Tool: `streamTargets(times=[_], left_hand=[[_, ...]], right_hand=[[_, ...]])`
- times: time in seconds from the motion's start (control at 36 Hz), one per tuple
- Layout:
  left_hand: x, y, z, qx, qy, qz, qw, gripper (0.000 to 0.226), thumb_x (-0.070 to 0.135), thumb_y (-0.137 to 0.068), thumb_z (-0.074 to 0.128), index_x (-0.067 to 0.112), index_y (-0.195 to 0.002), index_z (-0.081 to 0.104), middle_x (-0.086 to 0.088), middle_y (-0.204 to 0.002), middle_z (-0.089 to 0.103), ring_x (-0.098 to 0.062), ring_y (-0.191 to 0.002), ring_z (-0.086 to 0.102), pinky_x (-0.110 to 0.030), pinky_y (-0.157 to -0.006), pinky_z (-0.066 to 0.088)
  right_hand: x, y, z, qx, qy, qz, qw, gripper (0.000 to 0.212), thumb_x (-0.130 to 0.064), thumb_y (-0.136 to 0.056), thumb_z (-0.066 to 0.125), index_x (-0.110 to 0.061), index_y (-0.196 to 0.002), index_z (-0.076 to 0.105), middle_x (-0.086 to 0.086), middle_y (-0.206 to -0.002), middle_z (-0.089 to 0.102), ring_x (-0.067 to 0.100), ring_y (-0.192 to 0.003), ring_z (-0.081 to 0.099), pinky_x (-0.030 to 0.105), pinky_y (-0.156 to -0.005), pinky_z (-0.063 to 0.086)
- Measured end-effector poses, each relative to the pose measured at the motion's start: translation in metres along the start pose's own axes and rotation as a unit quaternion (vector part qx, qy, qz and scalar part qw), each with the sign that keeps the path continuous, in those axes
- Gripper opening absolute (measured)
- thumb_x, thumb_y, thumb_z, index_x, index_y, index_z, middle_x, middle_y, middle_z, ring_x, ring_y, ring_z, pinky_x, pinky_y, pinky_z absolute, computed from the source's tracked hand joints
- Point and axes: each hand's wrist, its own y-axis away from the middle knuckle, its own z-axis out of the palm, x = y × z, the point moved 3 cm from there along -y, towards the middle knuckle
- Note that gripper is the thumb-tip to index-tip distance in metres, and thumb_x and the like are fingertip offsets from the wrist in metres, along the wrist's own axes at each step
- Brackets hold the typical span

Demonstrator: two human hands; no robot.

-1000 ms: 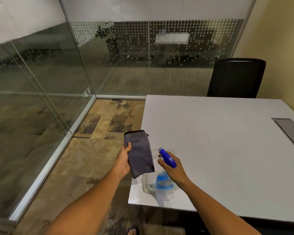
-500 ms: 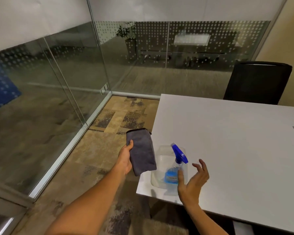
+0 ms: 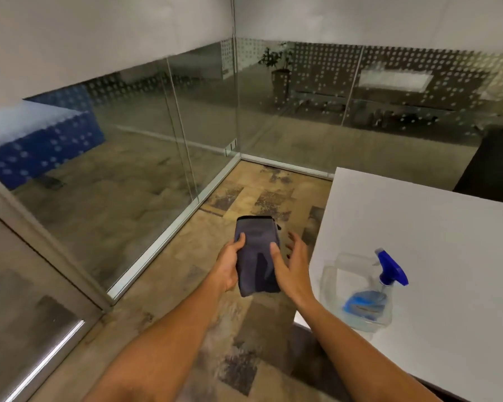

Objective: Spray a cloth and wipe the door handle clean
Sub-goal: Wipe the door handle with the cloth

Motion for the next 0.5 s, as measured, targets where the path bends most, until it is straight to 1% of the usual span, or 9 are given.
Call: streamTargets(times=[0.06, 0.11, 0.14, 0.19, 0.22, 0.28, 0.33, 0.42, 0.5], left_hand=[[0.012, 0.009, -0.024, 0.006, -0.001, 0.009, 1.000, 0.025, 0.034, -0.103, 0.059, 0.014, -0.109, 0.072, -0.009, -0.099, 0.081, -0.024, -0.086, 0.079, -0.040, -0.075, 0.059], [0.024, 0.018, -0.046, 0.007, -0.005, 0.017, 1.000, 0.024, 0.034, -0.103, 0.059, 0.014, -0.108, 0.072, -0.009, -0.101, 0.081, -0.023, -0.085, 0.079, -0.038, -0.075, 0.058], [0.031, 0.022, -0.058, 0.010, -0.008, 0.023, 1.000, 0.023, 0.033, -0.104, 0.059, 0.014, -0.108, 0.072, -0.009, -0.104, 0.080, -0.022, -0.085, 0.078, -0.037, -0.075, 0.057], [0.043, 0.029, -0.085, 0.016, -0.007, 0.035, 0.999, 0.026, 0.031, -0.104, 0.058, 0.011, -0.115, 0.070, -0.010, -0.115, 0.077, -0.024, -0.095, 0.076, -0.039, -0.083, 0.058], [0.049, 0.034, -0.097, 0.017, -0.009, 0.041, 0.999, 0.029, 0.031, -0.105, 0.057, 0.009, -0.121, 0.069, -0.014, -0.121, 0.075, -0.028, -0.104, 0.073, -0.041, -0.091, 0.057], [0.059, 0.043, -0.123, 0.019, -0.017, 0.058, 0.998, 0.036, 0.030, -0.107, 0.054, 0.006, -0.131, 0.064, -0.019, -0.128, 0.071, -0.034, -0.120, 0.067, -0.048, -0.107, 0.051], [0.069, 0.052, -0.149, 0.036, -0.016, 0.077, 0.996, 0.038, 0.030, -0.107, 0.053, 0.005, -0.134, 0.062, -0.019, -0.128, 0.071, -0.036, -0.123, 0.065, -0.050, -0.110, 0.049], [0.083, 0.068, -0.187, 0.061, -0.032, 0.104, 0.992, 0.032, 0.030, -0.107, 0.053, 0.007, -0.125, 0.068, -0.014, -0.116, 0.077, -0.029, -0.109, 0.073, -0.039, -0.092, 0.059], [0.098, 0.085, -0.225, 0.086, -0.041, 0.119, 0.988, 0.027, 0.027, -0.107, 0.054, 0.015, -0.101, 0.077, -0.009, -0.102, 0.081, -0.018, -0.089, 0.078, -0.027, -0.070, 0.061]], right_hand=[[-0.008, -0.002, 0.029, -0.044, -0.080, 0.112, 0.990, 0.091, -0.077, -0.079, 0.056, -0.026, -0.150, 0.029, -0.002, -0.148, 0.045, 0.013, -0.127, 0.051, 0.030, -0.098, 0.046], [-0.017, 0.000, 0.056, -0.078, -0.153, 0.210, 0.963, 0.087, -0.069, -0.082, 0.062, -0.020, -0.149, 0.034, -0.001, -0.137, 0.055, 0.017, -0.118, 0.059, 0.035, -0.095, 0.051], [-0.022, 0.001, 0.069, -0.091, -0.181, 0.240, 0.949, 0.081, -0.067, -0.083, 0.062, -0.018, -0.145, 0.043, -0.001, -0.131, 0.062, 0.018, -0.113, 0.063, 0.038, -0.092, 0.054], [-0.033, 0.006, 0.093, -0.103, -0.215, 0.265, 0.934, 0.062, -0.062, -0.084, 0.064, -0.018, -0.128, 0.063, 0.000, -0.114, 0.074, 0.020, -0.101, 0.070, 0.036, -0.078, 0.057], [-0.038, 0.008, 0.104, -0.103, -0.219, 0.273, 0.931, 0.054, -0.059, -0.084, 0.066, -0.018, -0.120, 0.068, 0.001, -0.106, 0.077, 0.022, -0.096, 0.072, 0.036, -0.074, 0.057], [-0.048, 0.014, 0.128, -0.116, -0.231, 0.302, 0.918, 0.046, -0.054, -0.083, 0.071, -0.017, -0.110, 0.073, 0.004, -0.100, 0.078, 0.026, -0.093, 0.073, 0.039, -0.077, 0.059], [-0.061, 0.023, 0.154, -0.174, -0.266, 0.323, 0.892, 0.044, -0.054, -0.082, 0.074, -0.019, -0.108, 0.075, 0.006, -0.101, 0.080, 0.029, -0.094, 0.075, 0.041, -0.079, 0.060], [-0.081, 0.037, 0.196, -0.262, -0.322, 0.327, 0.849, 0.046, -0.051, -0.083, 0.075, -0.016, -0.114, 0.075, 0.010, -0.112, 0.077, 0.030, -0.102, 0.075, 0.045, -0.092, 0.057], [-0.098, 0.052, 0.232, -0.320, -0.348, 0.331, 0.817, 0.048, -0.042, -0.086, 0.076, -0.009, -0.121, 0.072, 0.016, -0.121, 0.073, 0.034, -0.112, 0.070, 0.051, -0.108, 0.048]])
